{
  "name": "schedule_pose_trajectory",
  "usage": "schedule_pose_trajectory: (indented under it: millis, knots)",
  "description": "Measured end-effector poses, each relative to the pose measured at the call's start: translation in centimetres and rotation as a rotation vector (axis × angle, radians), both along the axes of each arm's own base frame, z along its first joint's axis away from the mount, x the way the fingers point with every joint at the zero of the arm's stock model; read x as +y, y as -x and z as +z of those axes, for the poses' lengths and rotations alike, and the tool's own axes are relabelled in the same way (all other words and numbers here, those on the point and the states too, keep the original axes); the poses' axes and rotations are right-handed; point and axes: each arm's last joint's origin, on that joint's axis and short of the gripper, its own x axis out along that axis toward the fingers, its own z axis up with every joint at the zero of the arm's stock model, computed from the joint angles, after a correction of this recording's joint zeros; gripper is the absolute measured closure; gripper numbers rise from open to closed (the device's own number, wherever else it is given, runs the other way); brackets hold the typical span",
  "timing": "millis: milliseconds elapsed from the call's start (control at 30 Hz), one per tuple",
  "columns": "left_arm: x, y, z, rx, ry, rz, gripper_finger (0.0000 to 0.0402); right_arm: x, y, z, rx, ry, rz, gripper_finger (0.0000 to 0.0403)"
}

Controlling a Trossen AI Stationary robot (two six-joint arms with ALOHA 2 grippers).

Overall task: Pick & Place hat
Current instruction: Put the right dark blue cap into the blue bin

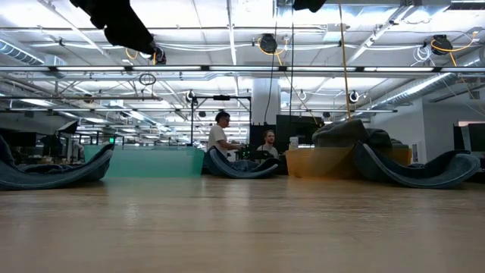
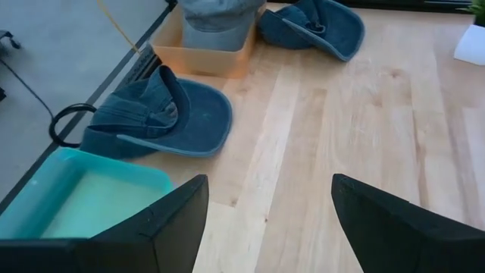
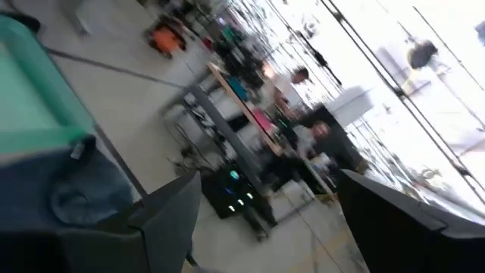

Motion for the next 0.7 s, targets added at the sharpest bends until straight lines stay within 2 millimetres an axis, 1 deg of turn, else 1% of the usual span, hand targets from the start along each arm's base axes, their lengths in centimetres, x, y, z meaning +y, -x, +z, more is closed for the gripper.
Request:
schedule_pose_trajectory:
  millis: [67,133,200,267,333,367,400,467,533,600,700]
  knots:
    - [-0.1,0.0,0.0,0.000,0.011,-0.016,0.0111,0.2,-0.2,-0.8,0.078,0.009,0.128,0.0108]
    - [-0.1,0.0,0.0,0.002,0.011,-0.030,0.0108,0.4,-0.2,-1.9,0.227,0.017,0.299,0.0108]
    - [-0.1,0.0,0.0,0.003,0.020,-0.044,0.0108,0.4,0.2,-3.1,0.381,-0.015,0.445,0.0108]
    - [-0.2,0.0,0.0,0.003,0.037,-0.063,0.0108,-0.2,0.6,-4.5,0.485,-0.112,0.522,0.0108]
    - [-0.3,0.0,0.0,0.002,0.048,-0.076,0.0108,-1.1,1.3,-5.8,0.513,-0.259,0.496,0.0108]
    - [-0.3,0.0,0.0,0.001,0.058,-0.081,0.0108,-1.6,1.6,-6.3,0.479,-0.342,0.453,0.0108]
    - [-0.3,0.0,0.0,0.000,0.064,-0.079,0.0109,-2.0,1.8,-6.5,0.410,-0.419,0.397,0.0108]
    - [-0.3,-0.1,0.0,-0.001,0.064,-0.079,0.0112,-2.7,2.1,-6.7,0.234,-0.551,0.280,0.0108]
    - [-0.3,-0.1,0.0,-0.001,0.064,-0.077,0.0115,-3.1,2.2,-6.8,0.061,-0.671,0.203,0.0108]
    - [-0.3,0.0,0.0,0.000,0.064,-0.077,0.0119,-3.0,2.0,-6.8,-0.078,-0.799,0.178,0.0108]
    - [-0.3,0.0,-0.1,0.009,0.061,-0.079,0.0125,-2.6,1.7,-6.8,-0.204,-0.999,0.182,0.0108]
